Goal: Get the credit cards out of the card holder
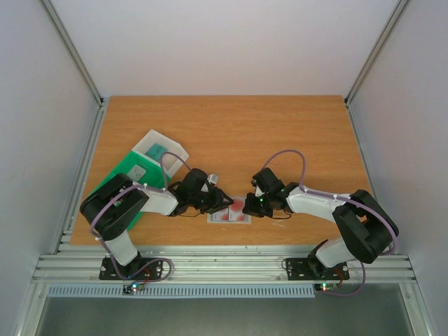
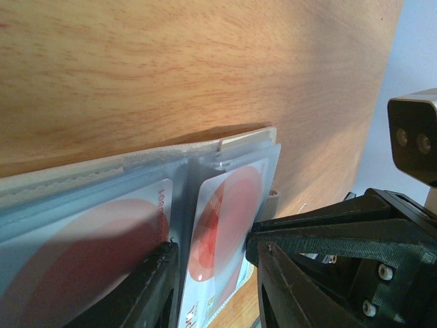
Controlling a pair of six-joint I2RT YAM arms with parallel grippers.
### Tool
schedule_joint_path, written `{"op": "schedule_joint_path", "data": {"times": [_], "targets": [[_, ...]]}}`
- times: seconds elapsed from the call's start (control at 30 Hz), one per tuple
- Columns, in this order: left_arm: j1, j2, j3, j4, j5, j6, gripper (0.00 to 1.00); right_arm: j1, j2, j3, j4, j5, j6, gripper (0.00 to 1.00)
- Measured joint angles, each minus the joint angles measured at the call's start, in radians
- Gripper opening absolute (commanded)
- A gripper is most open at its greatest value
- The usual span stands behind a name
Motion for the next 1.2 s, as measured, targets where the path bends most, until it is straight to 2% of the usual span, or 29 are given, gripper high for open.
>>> {"op": "schedule_joint_path", "data": {"times": [0.13, 0.4, 0.67, 0.97, 1.2], "targets": [[0.0, 0.013, -0.001, 0.021, 0.003, -0.002, 0.3, 0.0, 0.0, 0.0, 0.0, 0.0, 0.0, 0.08], [0.0, 0.026, -0.01, 0.045, 0.006, -0.017, 0.12, 0.0, 0.001, 0.0, 0.0, 0.0, 0.0, 0.07], [0.0, 0.026, -0.034, 0.075, 0.005, -0.027, 0.0, 0.0, 0.002, 0.0, 0.001, -0.001, 0.0, 0.06], [0.001, 0.025, -0.076, 0.178, 0.014, -0.062, 0.0, 0.0, 0.002, 0.0, 0.001, -0.001, 0.0, 0.06], [0.0, -0.007, -0.096, 0.181, 0.01, -0.06, 0.0, 0.0, 0.006, 0.0, 0.011, -0.004, 0.0, 0.06]]}}
